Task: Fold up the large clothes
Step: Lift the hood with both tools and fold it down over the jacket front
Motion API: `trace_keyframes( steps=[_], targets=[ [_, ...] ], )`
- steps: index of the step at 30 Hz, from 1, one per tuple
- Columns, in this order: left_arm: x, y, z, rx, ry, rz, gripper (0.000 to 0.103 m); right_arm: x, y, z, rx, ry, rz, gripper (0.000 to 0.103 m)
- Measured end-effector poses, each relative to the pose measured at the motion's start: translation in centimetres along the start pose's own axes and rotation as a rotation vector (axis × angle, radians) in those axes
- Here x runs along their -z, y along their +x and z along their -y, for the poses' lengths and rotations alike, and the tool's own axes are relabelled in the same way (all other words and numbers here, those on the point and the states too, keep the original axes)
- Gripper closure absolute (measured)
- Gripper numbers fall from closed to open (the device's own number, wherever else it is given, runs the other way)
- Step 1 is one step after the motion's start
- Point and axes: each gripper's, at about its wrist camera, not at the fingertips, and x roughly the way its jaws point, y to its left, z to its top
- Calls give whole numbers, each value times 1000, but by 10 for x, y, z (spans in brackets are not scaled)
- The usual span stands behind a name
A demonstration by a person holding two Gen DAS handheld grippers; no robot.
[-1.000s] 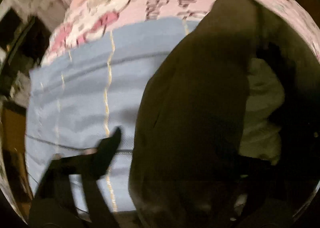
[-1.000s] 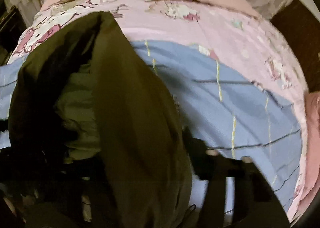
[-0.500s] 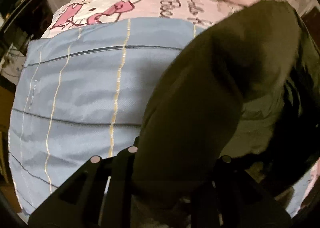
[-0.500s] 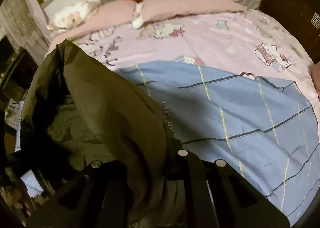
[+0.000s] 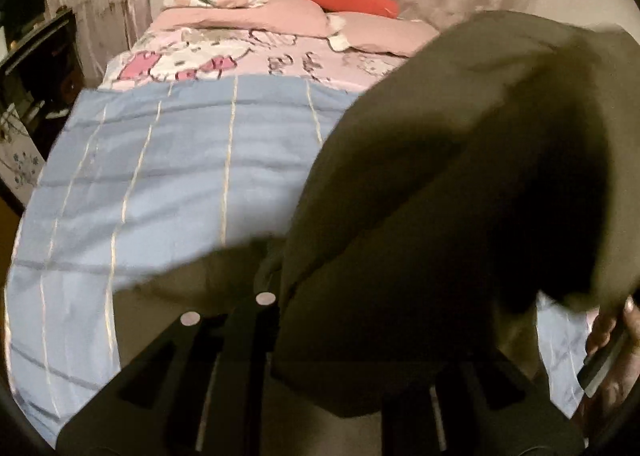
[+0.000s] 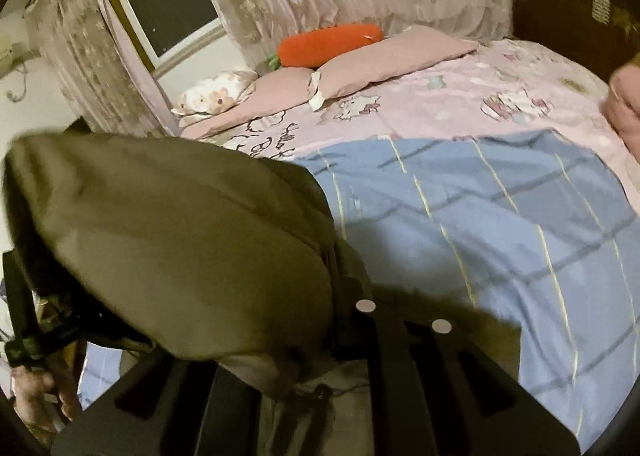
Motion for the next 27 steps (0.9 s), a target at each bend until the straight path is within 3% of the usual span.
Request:
trace_keyframes(
  steps=[6,10,11,12,14,15,17,19,22,24,25,27],
  targets=[
    [65,-5,-4,40,-5,-37,84,59,-24,12,19,-6,-21,93],
    [97,-7,0,45,70,12,74,91,-26,8,74,-125,-21,84],
    [103,-9,2,45,96,27,67,99,-27,7,95,-157,-24,73],
    [110,-12,4,50,133,45,62,106,-28,9,97,-177,-34,46],
    [125,-21,8,50,214,70,16,119,-37,12,91,-207,-42,22],
    [136,-30,9,34,250,96,2,128,-48,13,93,-232,-23,19],
    [155,-44,8,89,315,131,2,140,-62,13,81,-298,-23,11],
    [169,-56,3,140,341,110,2,152,-81,11,75,-378,-30,9],
    [182,-85,-10,270,281,100,2,159,-115,3,2,-457,-45,9],
    [177,-112,-15,405,224,136,2,152,-144,-3,-56,-451,-16,8],
    [169,-122,-15,430,195,166,2,143,-157,-5,-70,-430,18,6],
    [141,-138,-12,376,104,245,2,118,-173,-9,-55,-366,112,1]
  ],
)
